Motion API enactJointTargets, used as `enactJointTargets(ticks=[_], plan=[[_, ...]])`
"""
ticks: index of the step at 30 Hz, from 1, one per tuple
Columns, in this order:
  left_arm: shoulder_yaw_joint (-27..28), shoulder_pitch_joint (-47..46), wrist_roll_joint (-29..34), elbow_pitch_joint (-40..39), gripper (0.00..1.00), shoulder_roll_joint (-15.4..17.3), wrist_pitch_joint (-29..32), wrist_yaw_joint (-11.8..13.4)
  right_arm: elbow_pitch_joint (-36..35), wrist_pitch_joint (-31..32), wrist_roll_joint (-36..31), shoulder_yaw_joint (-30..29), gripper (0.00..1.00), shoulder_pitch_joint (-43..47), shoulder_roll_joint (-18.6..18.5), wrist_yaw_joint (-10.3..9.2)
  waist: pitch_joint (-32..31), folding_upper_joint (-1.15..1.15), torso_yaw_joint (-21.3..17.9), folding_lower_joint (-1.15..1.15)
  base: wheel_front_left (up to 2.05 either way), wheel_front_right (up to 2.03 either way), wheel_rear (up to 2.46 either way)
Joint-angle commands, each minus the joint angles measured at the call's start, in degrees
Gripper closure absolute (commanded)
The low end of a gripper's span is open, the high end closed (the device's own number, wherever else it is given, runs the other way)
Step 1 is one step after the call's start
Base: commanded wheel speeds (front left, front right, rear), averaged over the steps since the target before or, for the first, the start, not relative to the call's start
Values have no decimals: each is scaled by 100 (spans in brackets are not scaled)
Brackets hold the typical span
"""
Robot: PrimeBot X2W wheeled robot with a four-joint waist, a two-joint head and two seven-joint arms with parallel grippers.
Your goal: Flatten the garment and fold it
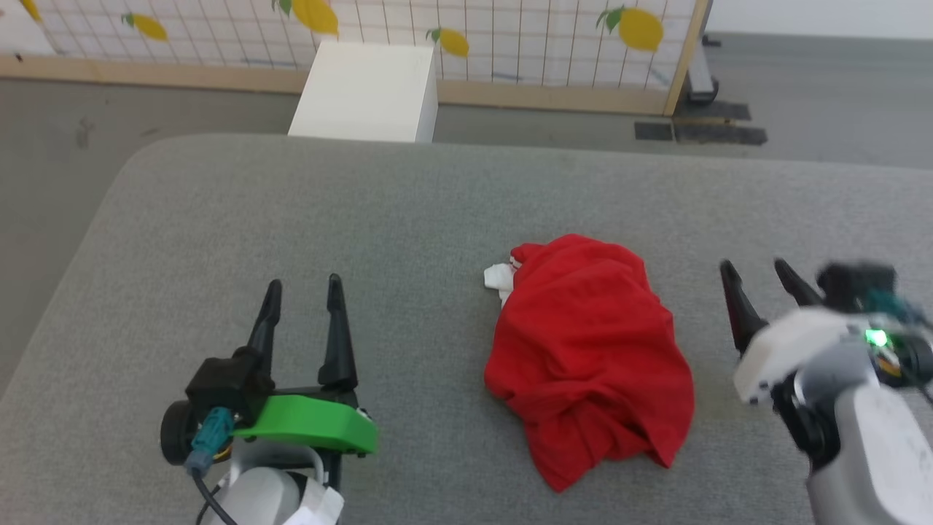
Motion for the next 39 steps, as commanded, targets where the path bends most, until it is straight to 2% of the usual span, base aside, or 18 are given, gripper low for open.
enactJointTargets(ticks=[1, 9, 15, 19, 20, 21, 22, 23, 28, 32, 35, 39], plan=[[49, 80, 111, -31, 0, -112, -21, -76, 145, 363, -40, 227, 0, -307, -147, -9, 288, 0, 173, 0, 0, 0, 0], [156, -10, 517, -20, 0, -539, -21, -385, 1043, 2168, 264, 1732, 0, -1413, -868, -9, 725, 0, 556, 0, 0, 0, 0], [203, -41, 602, 8, 0, -698, -21, -527, 1413, 2633, 556, 2705, 0, -1622, -1113, -9, 908, 0, 762, 0, 0, 0, 0], [216, -58, 623, 58, 0, -736, -21, -574, 1521, 2678, 801, 3088, 0, -1605, -1196, -9, 937, 0, 817, 0, 0, 0, 0], [226, -57, 618, 67, 0, -741, -21, -579, 1543, 2673, 877, 3116, 7, -1607, -1207, -9, 928, 0, 814, 0, 0, 0, 0], [240, -49, 614, 80, 0, -745, -21, -585, 1549, 2612, 952, 3110, 72, -1625, -1218, -9, 905, 0, 800, 0, 0, 0, 0], [253, -37, 610, 94, 0, -748, -21, -592, 1546, 2532, 999, 3089, 95, -1644, -1222, -9, 875, 0, 780, 0, 0, 0, 0], [264, -16, 603, 115, 0, -750, -21, -605, 1542, 2440, 1067, 3061, 100, -1662, -1228, -9, 835, 0, 752, 0, 0, 0, 0], [336, 69, 562, 203, 0, -755, -21, -676, 1380, 1787, 1312, 2534, 100, -1794, -1273, -9, 572, 0, 511, 0, 0, 0, 0], [372, 142, 501, 281, 0, -756, -21, -731, 1043, 1331, 1323, 1756, 100, -1666, -1366, -9, 308, 0, 289, 0, 0, 0, 0], [381, 181, 433, 337, 0, -756, -21, -750, 709, 1242, 1106, 1125, 100, -1227, -1453, -9, 170, 0, 178, 0, 0, 0, 0], [354, 209, 347, 416, 0, -757, -21, -780, 268, 1627, 826, 363, 100, -114, -1256, -9, 48, 0, 100, 0, 0, 0, 0]])
